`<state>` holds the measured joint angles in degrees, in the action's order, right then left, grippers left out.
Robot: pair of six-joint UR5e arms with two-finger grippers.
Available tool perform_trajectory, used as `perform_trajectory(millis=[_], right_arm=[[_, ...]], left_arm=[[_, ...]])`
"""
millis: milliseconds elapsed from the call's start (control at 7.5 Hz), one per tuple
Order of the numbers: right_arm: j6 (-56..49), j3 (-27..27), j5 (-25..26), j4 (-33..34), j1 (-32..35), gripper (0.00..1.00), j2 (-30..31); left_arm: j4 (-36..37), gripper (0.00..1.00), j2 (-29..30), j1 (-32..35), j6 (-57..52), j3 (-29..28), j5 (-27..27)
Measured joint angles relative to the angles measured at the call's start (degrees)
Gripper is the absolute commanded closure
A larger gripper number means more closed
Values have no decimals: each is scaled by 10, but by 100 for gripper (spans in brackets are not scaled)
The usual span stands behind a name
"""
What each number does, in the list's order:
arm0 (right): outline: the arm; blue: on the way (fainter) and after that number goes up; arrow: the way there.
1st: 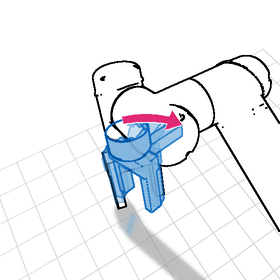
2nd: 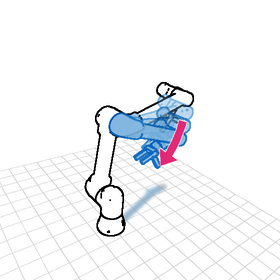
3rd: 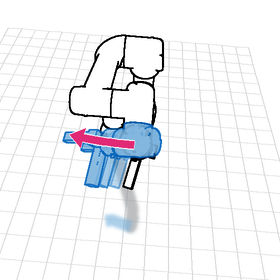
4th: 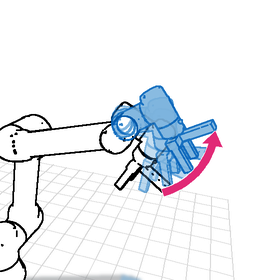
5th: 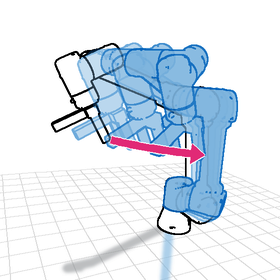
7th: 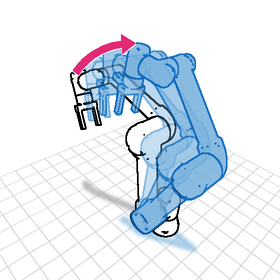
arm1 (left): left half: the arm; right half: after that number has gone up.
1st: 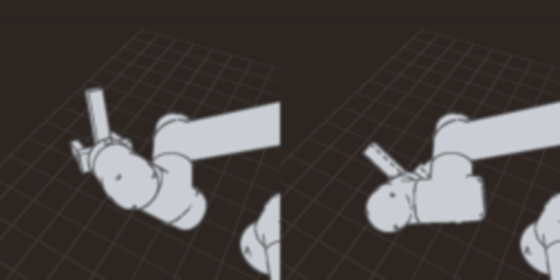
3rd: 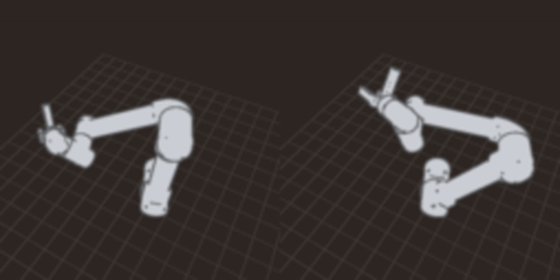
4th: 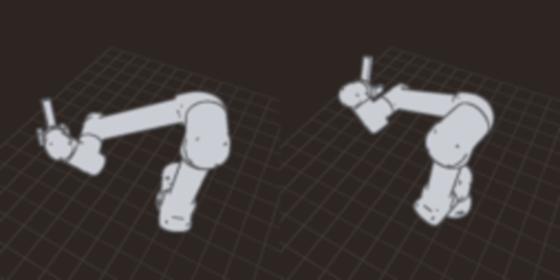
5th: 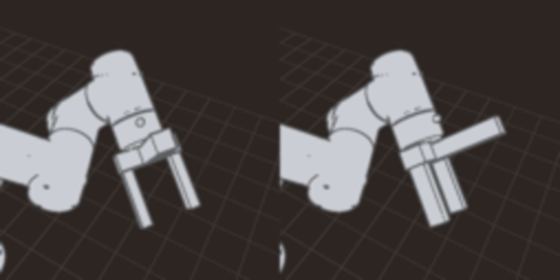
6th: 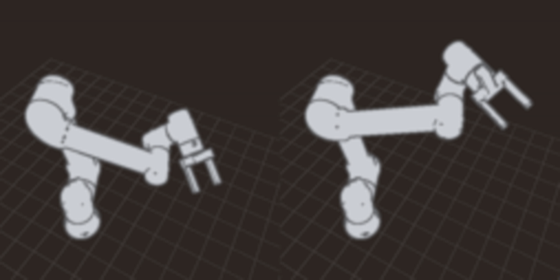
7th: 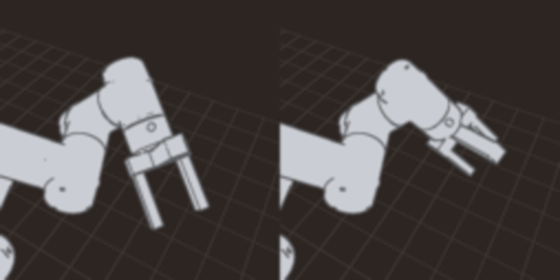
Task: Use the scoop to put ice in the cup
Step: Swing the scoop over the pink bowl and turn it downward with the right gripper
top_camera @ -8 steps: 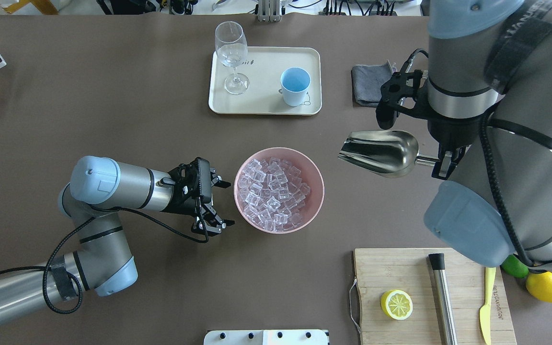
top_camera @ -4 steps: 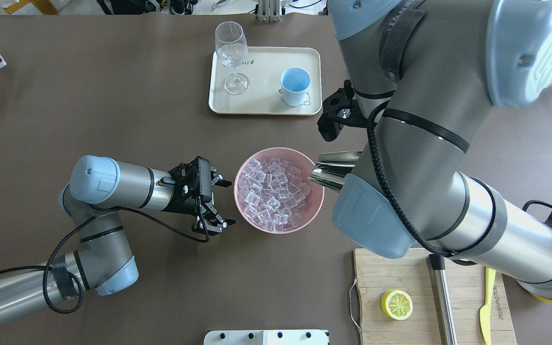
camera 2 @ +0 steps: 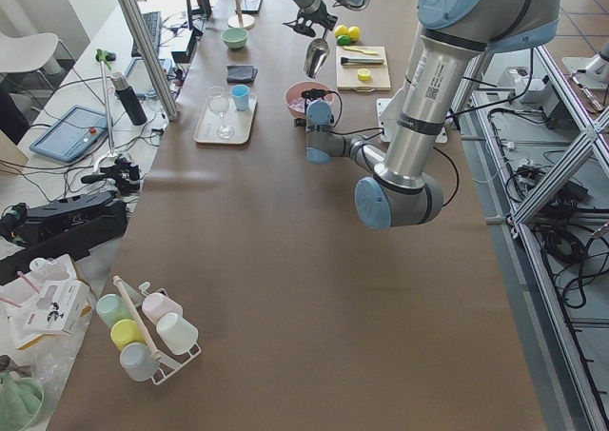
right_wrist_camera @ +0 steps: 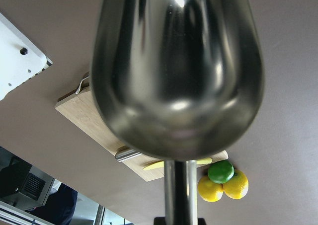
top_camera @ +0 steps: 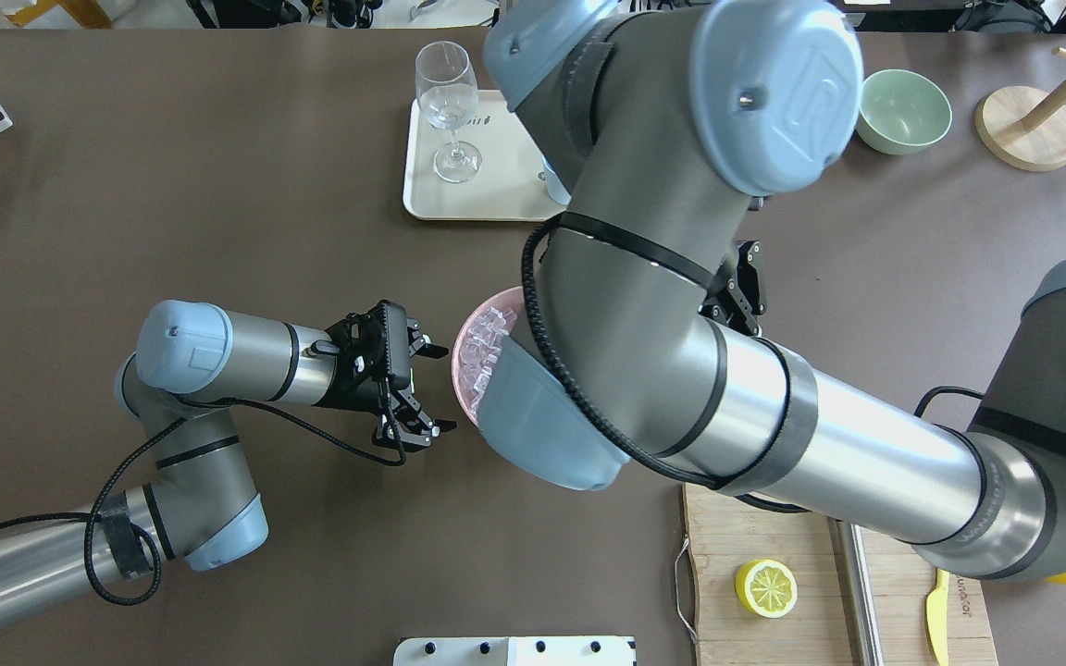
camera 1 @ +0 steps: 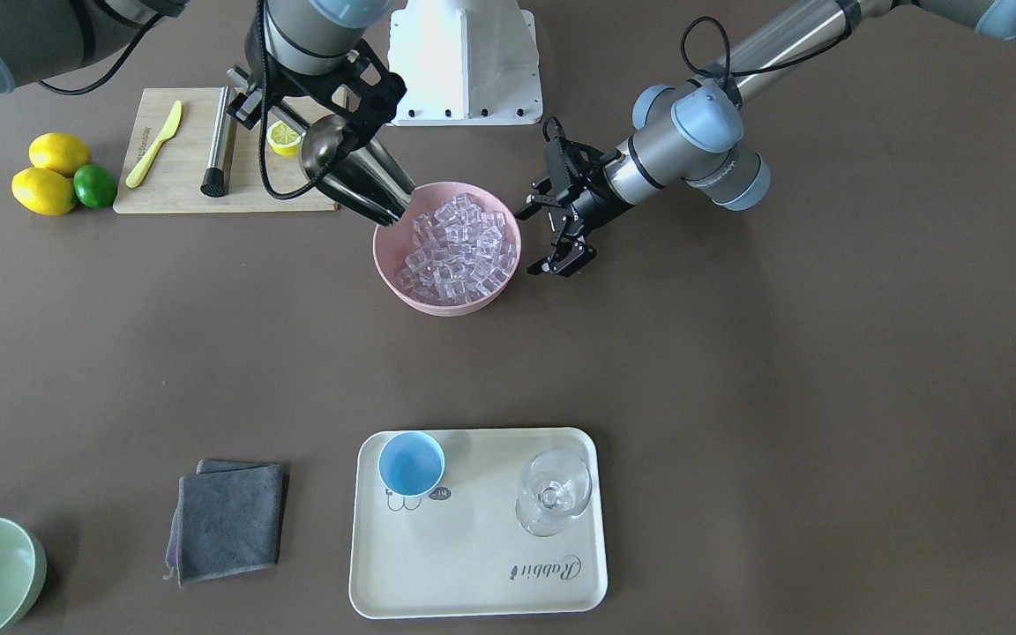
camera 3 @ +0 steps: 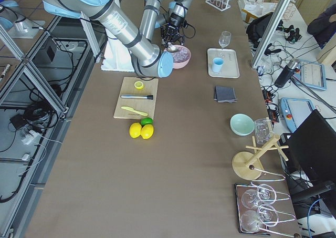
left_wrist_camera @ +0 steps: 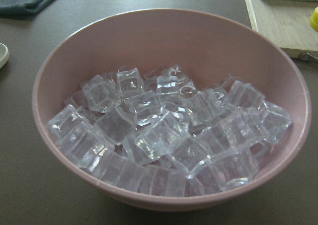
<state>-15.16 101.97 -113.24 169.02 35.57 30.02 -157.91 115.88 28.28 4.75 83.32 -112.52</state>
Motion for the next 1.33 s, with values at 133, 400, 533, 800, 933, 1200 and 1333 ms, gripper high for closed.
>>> perform_trajectory(millis=[133,400,533,800,933,1200,1333], right_arm=[[3,-45,15,8,-11,100,-26],[13,-81,53,14,-33,100,-44],[20,-86,73,15,-45,100,-45],[26,-88,109,15,-70,100,-45],[29,-89,124,13,-80,100,-44],[37,-95,136,9,-91,100,-43],[38,-107,138,-4,-93,100,-43]], left_arm=[[0,1,0,0,0,0,1],[0,1,0,-1,0,0,2],[1,1,0,-2,0,1,3],[1,1,-2,-2,0,3,11],[0,1,-6,-4,-1,10,27],[0,1,-11,-6,-1,16,41],[0,1,-11,-7,-2,16,43]])
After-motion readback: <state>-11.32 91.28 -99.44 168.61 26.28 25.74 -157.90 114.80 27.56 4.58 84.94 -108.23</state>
